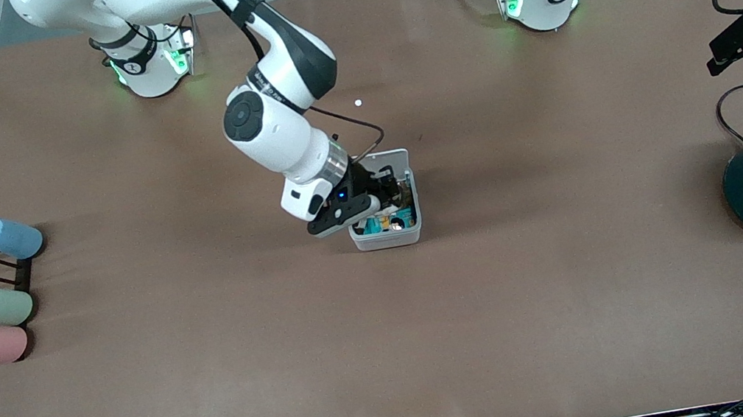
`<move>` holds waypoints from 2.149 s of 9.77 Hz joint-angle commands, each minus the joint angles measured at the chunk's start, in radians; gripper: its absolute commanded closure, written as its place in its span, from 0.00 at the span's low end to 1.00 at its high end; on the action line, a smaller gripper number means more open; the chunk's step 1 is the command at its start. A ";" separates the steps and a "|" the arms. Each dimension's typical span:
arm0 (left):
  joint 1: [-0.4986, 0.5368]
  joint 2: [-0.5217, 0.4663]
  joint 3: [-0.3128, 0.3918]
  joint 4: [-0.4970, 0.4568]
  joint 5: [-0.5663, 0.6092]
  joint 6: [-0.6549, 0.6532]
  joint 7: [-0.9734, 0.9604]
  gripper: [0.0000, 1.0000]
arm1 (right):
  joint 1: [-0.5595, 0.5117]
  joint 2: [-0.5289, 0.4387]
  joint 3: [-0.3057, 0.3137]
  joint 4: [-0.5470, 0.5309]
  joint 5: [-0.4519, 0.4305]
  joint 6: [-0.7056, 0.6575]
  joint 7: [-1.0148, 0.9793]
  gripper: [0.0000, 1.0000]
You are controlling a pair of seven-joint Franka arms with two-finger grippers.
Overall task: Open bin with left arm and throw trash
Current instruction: 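Carry the package over the open bin with the right gripper, then open the right gripper to drop the package into the bin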
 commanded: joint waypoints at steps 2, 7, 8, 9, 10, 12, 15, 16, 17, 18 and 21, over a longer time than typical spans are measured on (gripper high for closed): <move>0.003 -0.003 0.000 0.003 0.011 0.009 0.007 0.00 | 0.017 0.019 -0.012 0.019 0.005 -0.004 0.007 0.50; 0.012 -0.006 -0.013 0.003 0.005 0.058 0.035 0.00 | 0.009 0.019 -0.013 0.019 0.005 -0.004 0.007 0.29; 0.010 -0.003 -0.022 0.003 0.005 0.058 0.039 0.00 | 0.011 0.019 -0.013 0.019 0.005 -0.004 0.007 0.29; 0.009 -0.002 -0.022 0.001 0.002 0.060 0.059 0.00 | 0.009 0.019 -0.013 0.019 0.005 -0.005 0.007 0.28; 0.000 0.000 -0.023 0.001 0.002 0.063 0.059 0.00 | 0.007 0.019 -0.013 0.019 0.005 -0.005 0.007 0.27; -0.003 0.006 -0.023 0.001 0.000 0.063 0.059 0.00 | -0.002 0.018 -0.016 0.019 0.005 -0.017 -0.002 0.21; -0.003 0.011 -0.022 0.004 0.000 0.063 0.055 0.00 | -0.022 0.004 -0.030 0.011 -0.001 -0.065 -0.003 0.10; -0.005 0.011 -0.022 0.006 0.003 0.063 0.053 0.00 | -0.022 0.001 -0.051 0.011 -0.034 -0.088 -0.009 0.07; -0.002 0.011 -0.020 0.006 0.006 0.063 0.053 0.00 | -0.023 -0.010 -0.071 0.011 -0.089 -0.134 -0.026 0.06; 0.003 0.011 -0.020 0.007 0.008 0.061 0.055 0.00 | -0.031 -0.036 -0.096 0.011 -0.128 -0.213 -0.061 0.06; 0.006 0.003 -0.016 0.015 0.013 0.058 0.061 0.00 | -0.147 -0.100 -0.127 0.010 -0.133 -0.451 -0.230 0.00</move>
